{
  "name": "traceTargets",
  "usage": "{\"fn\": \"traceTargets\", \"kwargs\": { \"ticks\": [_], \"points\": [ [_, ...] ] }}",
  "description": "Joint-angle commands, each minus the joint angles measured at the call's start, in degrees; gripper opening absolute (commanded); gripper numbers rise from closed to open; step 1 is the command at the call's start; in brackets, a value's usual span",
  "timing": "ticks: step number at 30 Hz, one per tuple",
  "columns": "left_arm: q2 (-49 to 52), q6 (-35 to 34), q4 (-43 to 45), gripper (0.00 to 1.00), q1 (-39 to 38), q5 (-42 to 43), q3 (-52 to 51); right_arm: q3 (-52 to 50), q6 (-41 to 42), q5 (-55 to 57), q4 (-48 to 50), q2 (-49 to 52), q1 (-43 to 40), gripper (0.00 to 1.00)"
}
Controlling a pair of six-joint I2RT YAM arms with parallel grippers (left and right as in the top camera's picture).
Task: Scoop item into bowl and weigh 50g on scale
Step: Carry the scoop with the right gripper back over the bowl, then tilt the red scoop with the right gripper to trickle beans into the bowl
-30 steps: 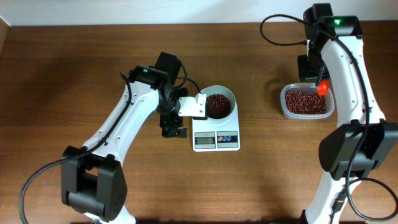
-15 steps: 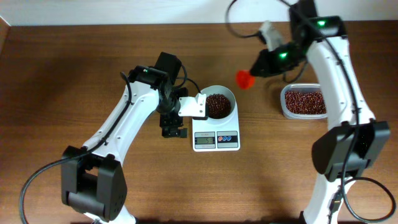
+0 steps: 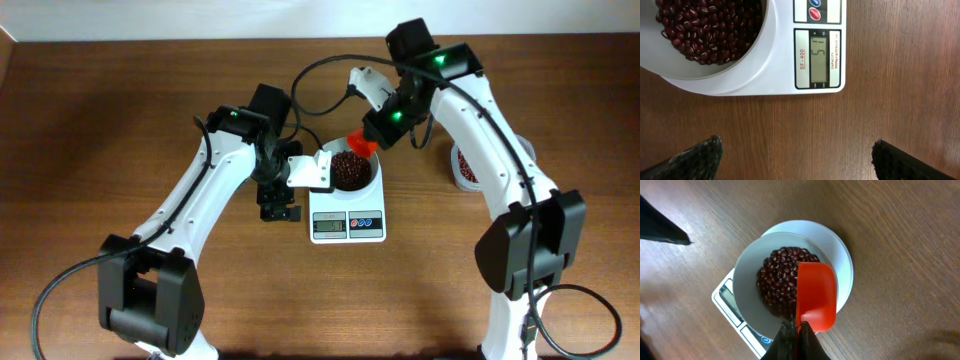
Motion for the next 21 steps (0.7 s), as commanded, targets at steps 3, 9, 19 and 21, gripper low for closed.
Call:
{"fn": "traceTargets", "kwargs": {
  "ticks": [3, 9, 19, 21],
  "points": [
    [0.5, 0.7, -0.2, 0.99, 0.2, 1.0, -0.4, -1.0, -0.7, 1.0, 1.3, 0.2, 0.4, 0.04],
    [0.5, 0.7, -0.2, 0.99, 0.2, 1.0, -0.4, -1.1, -0.6, 0.1, 1.3, 3.1, 0.4, 0.04],
    [0.5, 0.7, -0.2, 0.98, 0.2, 1.0, -0.4, -1.1, -0.2, -0.5, 1.2, 3.8, 0.4, 0.04],
    [0.5, 0.7, -0.2, 0.99, 0.2, 1.0, -0.4, -1.1, -0.2, -2.5, 1.2, 3.8, 0.4, 0.04]
  ]
}}
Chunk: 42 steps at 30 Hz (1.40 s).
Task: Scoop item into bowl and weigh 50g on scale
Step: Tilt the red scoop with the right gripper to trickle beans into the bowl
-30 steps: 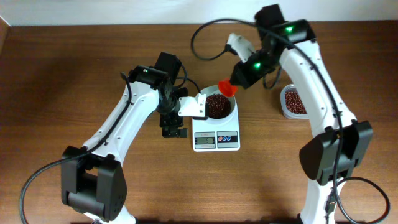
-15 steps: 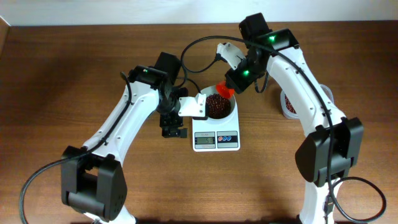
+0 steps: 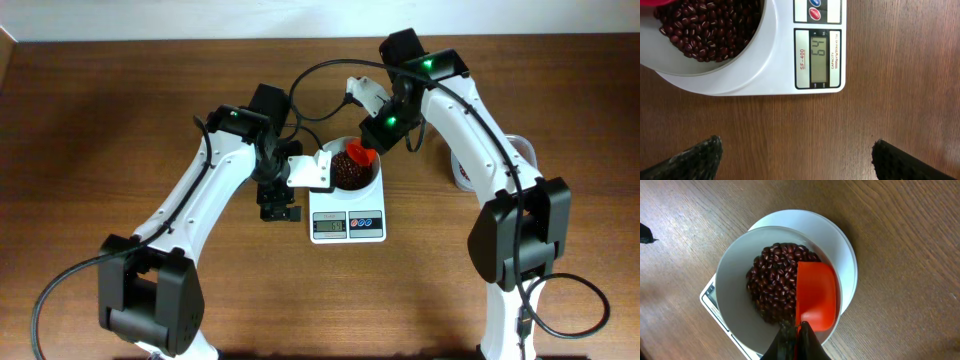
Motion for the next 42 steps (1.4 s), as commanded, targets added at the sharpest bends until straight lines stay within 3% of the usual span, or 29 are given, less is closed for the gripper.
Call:
{"fn": "traceTargets", "kwargs": {
  "ticks": [1, 18, 42],
  "points": [
    [0.5, 0.7, -0.2, 0.99, 0.2, 1.1, -0.4, -0.5, -0.2, -3.2, 0.2, 0.4, 0.4, 0.04],
    [0.5, 0.7, -0.2, 0.99, 0.2, 1.1, -0.4, -0.4, 1.6, -3.5, -1.4, 2.4, 1.1, 0.04],
    [0.5, 0.7, -0.2, 0.99, 0.2, 1.1, -0.4, -0.4, 1.5, -17.9, -7.6, 2.4, -2.1, 0.04]
  ]
}}
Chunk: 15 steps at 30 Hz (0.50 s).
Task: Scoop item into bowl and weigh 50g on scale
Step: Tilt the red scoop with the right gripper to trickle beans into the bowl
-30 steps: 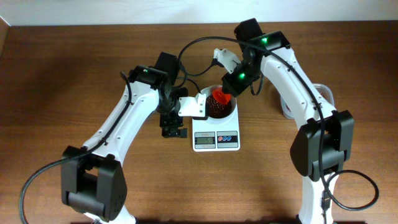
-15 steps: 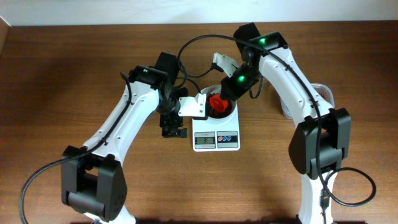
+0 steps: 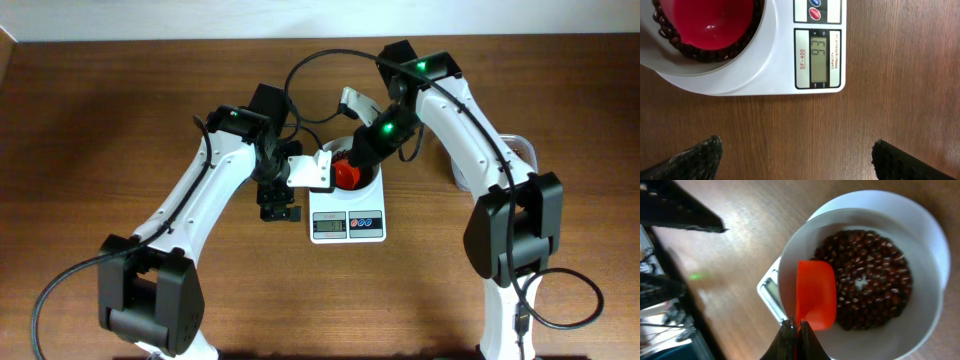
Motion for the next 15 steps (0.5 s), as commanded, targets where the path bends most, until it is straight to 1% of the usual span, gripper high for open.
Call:
{"fn": "traceTargets", "kwargs": {
  "ticks": [1, 5, 8, 11, 13, 15],
  "points": [
    [0.5, 0.7, -0.2, 0.99, 0.2, 1.0, -0.4, -0.4, -0.2, -7.2, -1.0, 0.6, -3.0, 0.04],
    [0.5, 0.7, -0.2, 0.99, 0.2, 1.0, -0.4, -0.4, -0.2, -17.1, -1.4, 0.6, -7.5, 0.04],
    [0.5, 0.7, -0.2, 0.99, 0.2, 1.0, -0.4, -0.4, -0.2, -20.5, -1.4, 0.6, -9.8, 0.04],
    [0.5, 0.7, -0.2, 0.99, 0.2, 1.0, -0.4, -0.4, -0.9, -20.4, -1.4, 0.6, -10.3, 0.04],
    [0.5, 0.7, -0.2, 0.99, 0.2, 1.0, -0.4, -0.4, -1.0, -17.4, -1.1, 0.6, -9.7, 0.04],
    [0.5, 0.7, -0.2, 0.98, 0.2, 1.0, -0.4, -0.4, -1.0, -11.5, 0.1, 0.6, -8.7, 0.04]
  ]
}}
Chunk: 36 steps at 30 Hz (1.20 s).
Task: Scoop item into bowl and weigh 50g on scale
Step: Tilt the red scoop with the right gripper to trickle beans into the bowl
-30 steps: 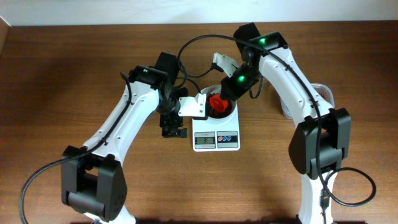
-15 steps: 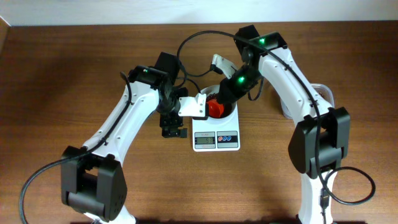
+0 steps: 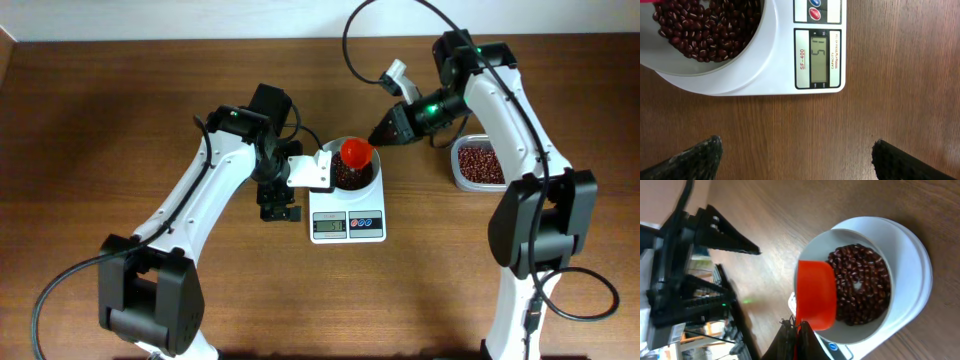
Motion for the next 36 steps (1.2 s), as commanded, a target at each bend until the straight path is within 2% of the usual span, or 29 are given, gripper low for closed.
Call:
{"fn": "traceTargets", "kwargs": {
  "ticks": [1, 10, 17, 36],
  "points": [
    [0.5, 0.7, -0.2, 0.98, 0.2, 1.1, -0.4, -0.4, -0.9, 9.0, 1.6, 0.6, 2.2, 0.04],
    [0.5, 0.7, -0.2, 0.99, 0.2, 1.1, -0.4, -0.4, -0.7, 25.8, 5.7, 0.6, 7.8, 0.04],
    [0.5, 0.7, -0.2, 0.99, 0.4, 1.0, -0.4, -0.4, -0.7, 26.5, 4.9, 2.0, 10.8, 0.04],
    [0.5, 0.7, -0.2, 0.98, 0.6, 1.0, -0.4, -4.5, -0.8, 26.3, 1.1, 2.2, 11.2, 0.04]
  ]
}}
